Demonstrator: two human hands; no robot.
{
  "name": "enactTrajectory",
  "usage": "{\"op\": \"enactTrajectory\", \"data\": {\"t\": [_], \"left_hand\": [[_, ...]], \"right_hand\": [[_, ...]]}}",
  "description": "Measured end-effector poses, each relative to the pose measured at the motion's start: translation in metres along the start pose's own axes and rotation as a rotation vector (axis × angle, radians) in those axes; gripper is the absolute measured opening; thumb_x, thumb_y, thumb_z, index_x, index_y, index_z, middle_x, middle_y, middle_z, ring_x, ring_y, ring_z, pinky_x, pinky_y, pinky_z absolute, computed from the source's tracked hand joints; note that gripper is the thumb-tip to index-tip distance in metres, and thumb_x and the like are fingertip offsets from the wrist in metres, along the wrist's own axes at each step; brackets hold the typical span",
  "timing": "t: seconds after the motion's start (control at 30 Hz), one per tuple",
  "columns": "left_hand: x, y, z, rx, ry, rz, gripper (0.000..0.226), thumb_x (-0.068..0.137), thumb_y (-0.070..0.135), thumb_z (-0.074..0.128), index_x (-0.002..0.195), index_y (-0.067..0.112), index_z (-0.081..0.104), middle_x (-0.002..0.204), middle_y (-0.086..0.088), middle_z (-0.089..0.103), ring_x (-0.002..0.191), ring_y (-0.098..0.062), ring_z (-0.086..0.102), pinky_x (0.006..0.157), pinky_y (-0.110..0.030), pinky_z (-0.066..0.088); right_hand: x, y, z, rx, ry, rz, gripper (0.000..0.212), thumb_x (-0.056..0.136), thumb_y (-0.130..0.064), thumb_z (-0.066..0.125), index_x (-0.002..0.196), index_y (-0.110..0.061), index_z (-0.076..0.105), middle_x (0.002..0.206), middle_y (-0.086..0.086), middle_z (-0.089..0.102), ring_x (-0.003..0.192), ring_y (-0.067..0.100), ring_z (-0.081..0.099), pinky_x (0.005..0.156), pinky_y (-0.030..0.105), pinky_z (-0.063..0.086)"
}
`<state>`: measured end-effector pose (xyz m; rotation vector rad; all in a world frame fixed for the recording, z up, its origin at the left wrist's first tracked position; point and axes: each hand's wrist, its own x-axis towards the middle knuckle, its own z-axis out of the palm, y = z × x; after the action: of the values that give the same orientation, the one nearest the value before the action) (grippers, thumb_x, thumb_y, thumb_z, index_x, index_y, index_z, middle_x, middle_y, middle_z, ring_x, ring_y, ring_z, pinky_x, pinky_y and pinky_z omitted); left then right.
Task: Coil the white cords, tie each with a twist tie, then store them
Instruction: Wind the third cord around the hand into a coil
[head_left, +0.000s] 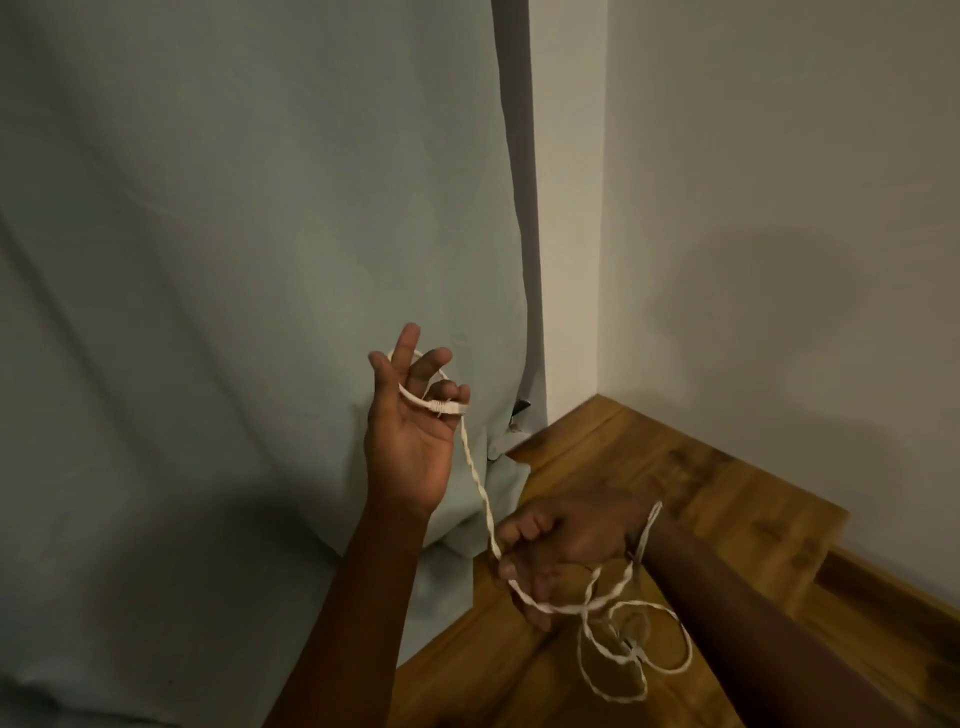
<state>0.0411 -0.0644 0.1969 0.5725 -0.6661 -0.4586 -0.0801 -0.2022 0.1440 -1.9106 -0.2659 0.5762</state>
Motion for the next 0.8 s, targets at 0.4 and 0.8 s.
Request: {"op": "enactTrajectory", "data": {"t": [0.4,0.8], "left_hand": [[-0.001,-0.015,-0.033,1.204,-0.45,-0.206,0.031,0.103,0.033,0.038,0.115,0.012,0.058,0.083,-0.015,0.072,0.068,-0.009,0.069,0.07,-0.034,0.06],[0.017,0.008,0.013,-0.339,-0.548,-0.47,0.046,0.104,0.032,0.026,0.084,0.003,0.056,0.114,-0.032,0.065,0.108,-0.044,0.063,0.113,-0.067,0.013]], "right_hand": [[-0.068,-0.039,-0.056,-0.125,0.306,-0.255,0.024,0.101,-0.025,0.053,0.103,-0.009,0.072,0.072,0.031,0.057,0.059,0.038,0.048,0.064,0.039,0.047],[0.015,-0.017,-0.053,0.019,0.787,-0.228,0.027,0.102,-0.023,0.054,0.081,-0.013,0.068,0.066,0.008,0.059,0.06,0.019,0.055,0.061,0.034,0.05]]}}
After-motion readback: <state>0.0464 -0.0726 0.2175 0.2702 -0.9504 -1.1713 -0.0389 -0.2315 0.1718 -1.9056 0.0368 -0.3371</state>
